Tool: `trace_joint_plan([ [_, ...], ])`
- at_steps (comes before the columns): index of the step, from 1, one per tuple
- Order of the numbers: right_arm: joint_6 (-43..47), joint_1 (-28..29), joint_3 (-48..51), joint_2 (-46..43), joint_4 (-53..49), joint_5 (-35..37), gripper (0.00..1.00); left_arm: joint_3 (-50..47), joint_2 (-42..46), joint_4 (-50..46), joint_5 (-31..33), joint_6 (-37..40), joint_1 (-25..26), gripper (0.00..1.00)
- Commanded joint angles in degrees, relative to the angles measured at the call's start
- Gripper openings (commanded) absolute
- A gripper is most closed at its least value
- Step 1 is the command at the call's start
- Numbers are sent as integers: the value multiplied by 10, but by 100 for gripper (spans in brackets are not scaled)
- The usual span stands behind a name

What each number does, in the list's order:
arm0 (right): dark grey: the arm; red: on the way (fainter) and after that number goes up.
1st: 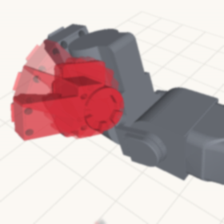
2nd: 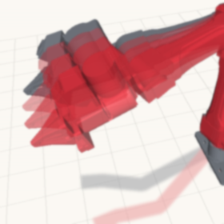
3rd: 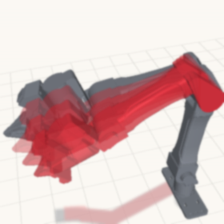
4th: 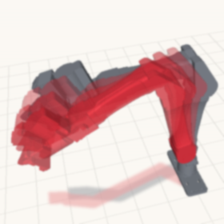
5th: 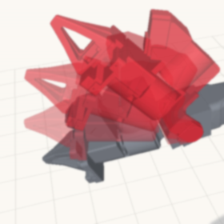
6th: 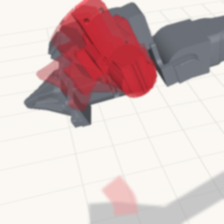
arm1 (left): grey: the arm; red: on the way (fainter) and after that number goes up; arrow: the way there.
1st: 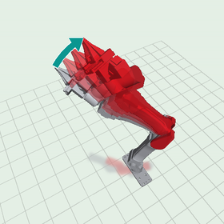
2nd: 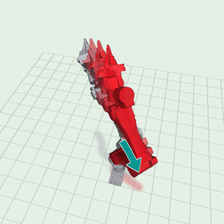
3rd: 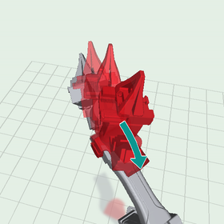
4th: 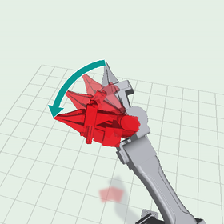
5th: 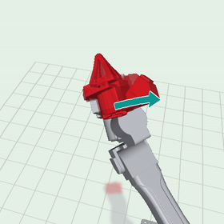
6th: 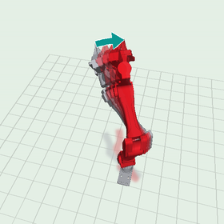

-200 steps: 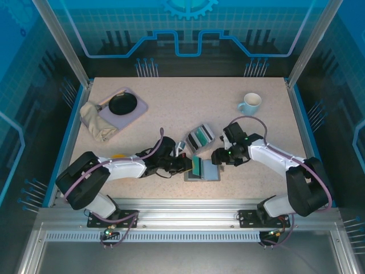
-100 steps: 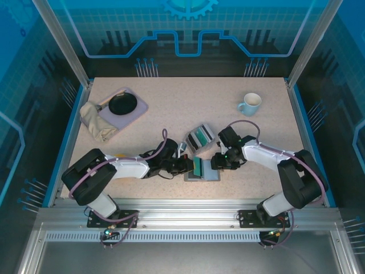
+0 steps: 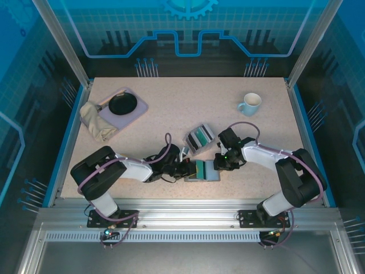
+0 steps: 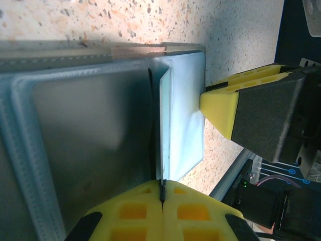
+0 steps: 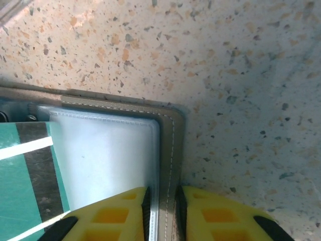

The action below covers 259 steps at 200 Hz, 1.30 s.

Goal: Put the credit cards into the card holder

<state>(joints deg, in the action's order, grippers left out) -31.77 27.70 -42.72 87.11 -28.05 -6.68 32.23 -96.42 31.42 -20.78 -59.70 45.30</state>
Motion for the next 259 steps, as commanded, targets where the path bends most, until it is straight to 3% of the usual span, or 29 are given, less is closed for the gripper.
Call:
trace_joint_plan([
  [1, -12, 4, 26, 23, 6, -2, 20, -16, -10, 39, 6, -21, 9, 0],
  [132, -21, 3, 33, 24, 25, -39, 16, 82, -58, -90, 31, -3, 39, 1],
  [225, -32, 0, 42, 8, 27, -47, 16, 181, -105, -202, 15, 43, 56, 6],
  [259, -35, -6, 43, -4, 22, -44, 19, 187, -103, -217, 16, 51, 58, 13],
])
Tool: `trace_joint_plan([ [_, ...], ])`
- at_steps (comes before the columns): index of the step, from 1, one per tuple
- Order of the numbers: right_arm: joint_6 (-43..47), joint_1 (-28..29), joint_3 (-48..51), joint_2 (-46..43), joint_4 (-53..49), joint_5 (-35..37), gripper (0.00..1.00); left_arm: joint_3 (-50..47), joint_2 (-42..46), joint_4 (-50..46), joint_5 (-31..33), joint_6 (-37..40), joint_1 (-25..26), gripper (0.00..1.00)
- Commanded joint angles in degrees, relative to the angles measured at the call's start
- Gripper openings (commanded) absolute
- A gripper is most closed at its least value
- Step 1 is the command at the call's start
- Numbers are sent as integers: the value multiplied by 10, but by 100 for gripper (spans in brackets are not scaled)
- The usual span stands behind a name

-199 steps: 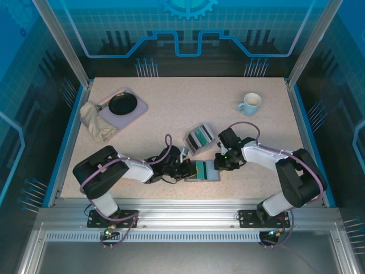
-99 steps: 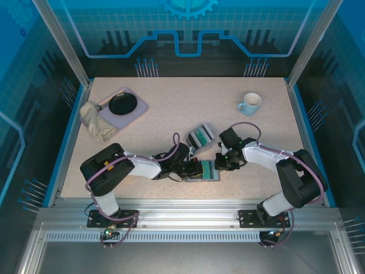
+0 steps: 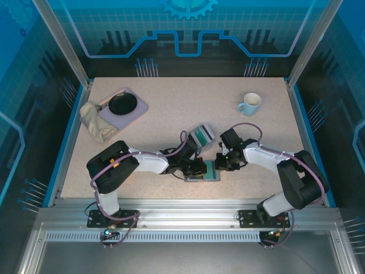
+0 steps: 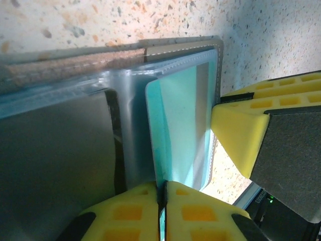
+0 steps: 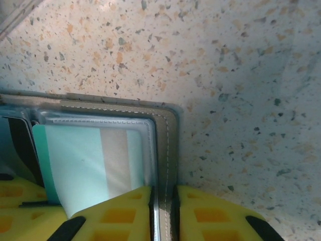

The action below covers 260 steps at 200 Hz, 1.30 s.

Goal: Put the credit cards into the card holder

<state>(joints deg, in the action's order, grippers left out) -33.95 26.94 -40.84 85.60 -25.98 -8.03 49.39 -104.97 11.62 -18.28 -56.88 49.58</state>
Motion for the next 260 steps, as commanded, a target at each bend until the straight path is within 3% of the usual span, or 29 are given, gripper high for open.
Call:
trace_joint_plan([
  [1, -13, 1, 24, 11, 1, -31, 19, 15, -16, -19, -8, 23, 15, 13],
  [62, 5, -43, -8, -61, -65, 30, 45, -4, 97, -114, 84, 52, 14, 43],
  [120, 23, -49, -72, -93, -94, 61, 47, -28, 180, -162, 141, 61, -8, 52],
  [158, 70, -48, -153, -55, -112, 85, 48, -51, 197, -141, 117, 25, -78, 57],
  [193, 100, -42, -213, -12, -119, 100, 51, -32, 162, -113, 54, 2, -153, 59],
  [260, 140, -22, -309, 73, -154, 130, 51, 64, 65, -123, 12, -6, -184, 59],
])
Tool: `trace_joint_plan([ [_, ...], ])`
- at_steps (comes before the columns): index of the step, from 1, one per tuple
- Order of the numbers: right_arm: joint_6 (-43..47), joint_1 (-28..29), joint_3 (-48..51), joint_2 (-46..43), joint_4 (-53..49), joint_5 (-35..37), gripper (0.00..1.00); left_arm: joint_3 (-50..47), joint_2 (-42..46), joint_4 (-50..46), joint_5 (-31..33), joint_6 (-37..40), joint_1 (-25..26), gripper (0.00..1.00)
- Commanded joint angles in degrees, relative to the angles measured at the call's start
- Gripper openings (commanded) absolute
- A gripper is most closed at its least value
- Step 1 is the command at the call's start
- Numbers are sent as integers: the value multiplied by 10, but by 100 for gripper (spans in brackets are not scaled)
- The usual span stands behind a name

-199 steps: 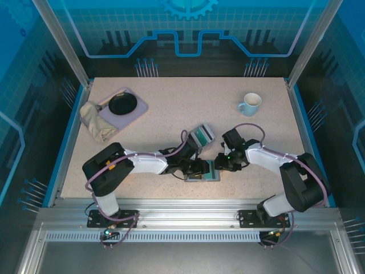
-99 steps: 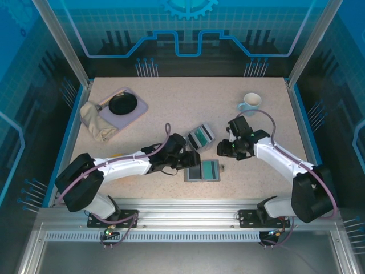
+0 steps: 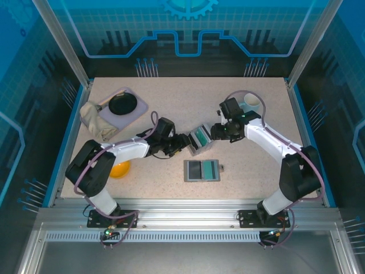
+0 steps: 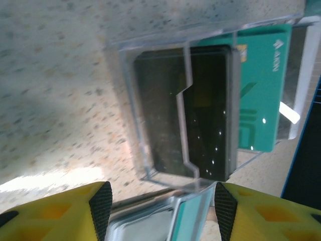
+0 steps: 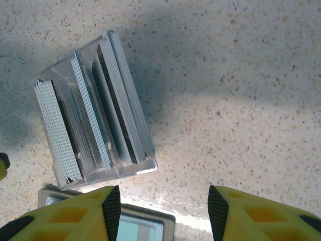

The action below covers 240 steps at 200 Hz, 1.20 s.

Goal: Put the credit cards into the card holder

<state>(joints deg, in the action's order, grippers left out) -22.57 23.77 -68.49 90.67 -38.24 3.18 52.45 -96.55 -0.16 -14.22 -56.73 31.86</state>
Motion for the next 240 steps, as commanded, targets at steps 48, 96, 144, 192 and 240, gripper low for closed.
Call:
trace_joint_plan([
  [48, 45, 15, -72, 59, -52, 33, 51, 61, -58, -15, -29, -17, -11, 59],
  [96, 58, 15, -94, 80, -58, 34, 51, 75, -77, -28, -24, -17, -12, 56],
  [144, 70, 18, -117, 103, -69, 32, 51, 82, -96, -37, -23, -14, -13, 48],
  [192, 80, 25, -129, 120, -74, 39, 52, 89, -114, -59, -15, 3, -13, 37],
  [240, 96, 32, -143, 145, -80, 36, 52, 90, -119, -83, -1, 24, -14, 34],
])
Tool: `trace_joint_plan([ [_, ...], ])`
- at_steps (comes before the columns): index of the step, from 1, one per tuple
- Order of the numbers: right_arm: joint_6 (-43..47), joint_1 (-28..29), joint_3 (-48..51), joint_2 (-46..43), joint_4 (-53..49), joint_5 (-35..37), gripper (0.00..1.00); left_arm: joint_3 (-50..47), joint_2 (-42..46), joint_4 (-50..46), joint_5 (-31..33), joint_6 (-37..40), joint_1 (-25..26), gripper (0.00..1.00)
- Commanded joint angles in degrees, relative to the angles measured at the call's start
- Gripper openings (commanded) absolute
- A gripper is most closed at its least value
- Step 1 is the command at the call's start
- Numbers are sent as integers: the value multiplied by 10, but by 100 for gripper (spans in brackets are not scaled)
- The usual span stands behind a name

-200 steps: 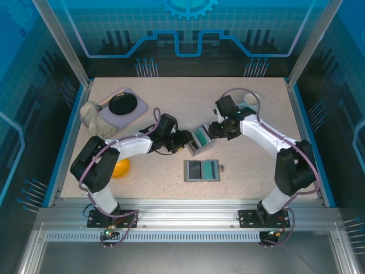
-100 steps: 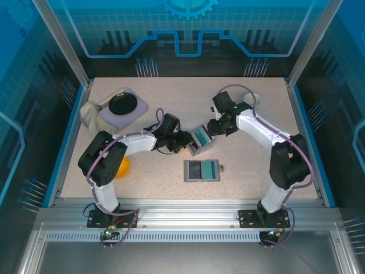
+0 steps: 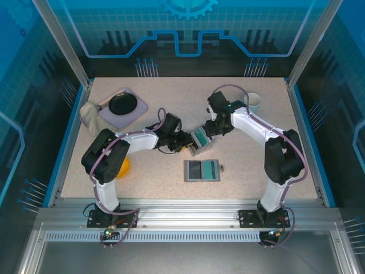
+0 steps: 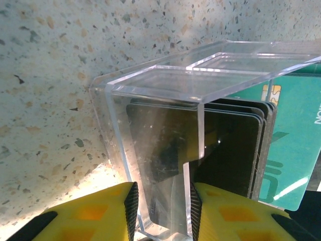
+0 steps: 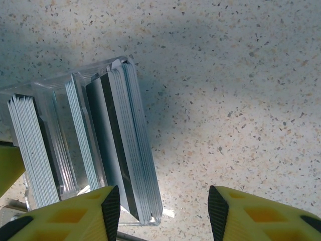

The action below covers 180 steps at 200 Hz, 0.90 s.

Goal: Put the credit cards into the card holder

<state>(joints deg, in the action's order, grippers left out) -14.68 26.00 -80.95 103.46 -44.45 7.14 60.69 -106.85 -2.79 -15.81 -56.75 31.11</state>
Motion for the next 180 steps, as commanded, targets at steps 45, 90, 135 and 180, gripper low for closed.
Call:
trace_joint_plan([
  [45, 24, 14, -43, 55, -25, 26, 53, 11, -18, -71, 21, 39, -6, 33],
  [90, 38, 20, -59, 86, -30, 30, 54, 13, -22, -74, 20, 45, -5, 32],
  [135, 49, 24, -70, 87, -39, 79, 54, 13, -20, -78, 21, 50, -7, 30],
  [180, 58, 27, -66, 53, -38, 80, 52, 15, -19, -80, 21, 52, -6, 29],
])
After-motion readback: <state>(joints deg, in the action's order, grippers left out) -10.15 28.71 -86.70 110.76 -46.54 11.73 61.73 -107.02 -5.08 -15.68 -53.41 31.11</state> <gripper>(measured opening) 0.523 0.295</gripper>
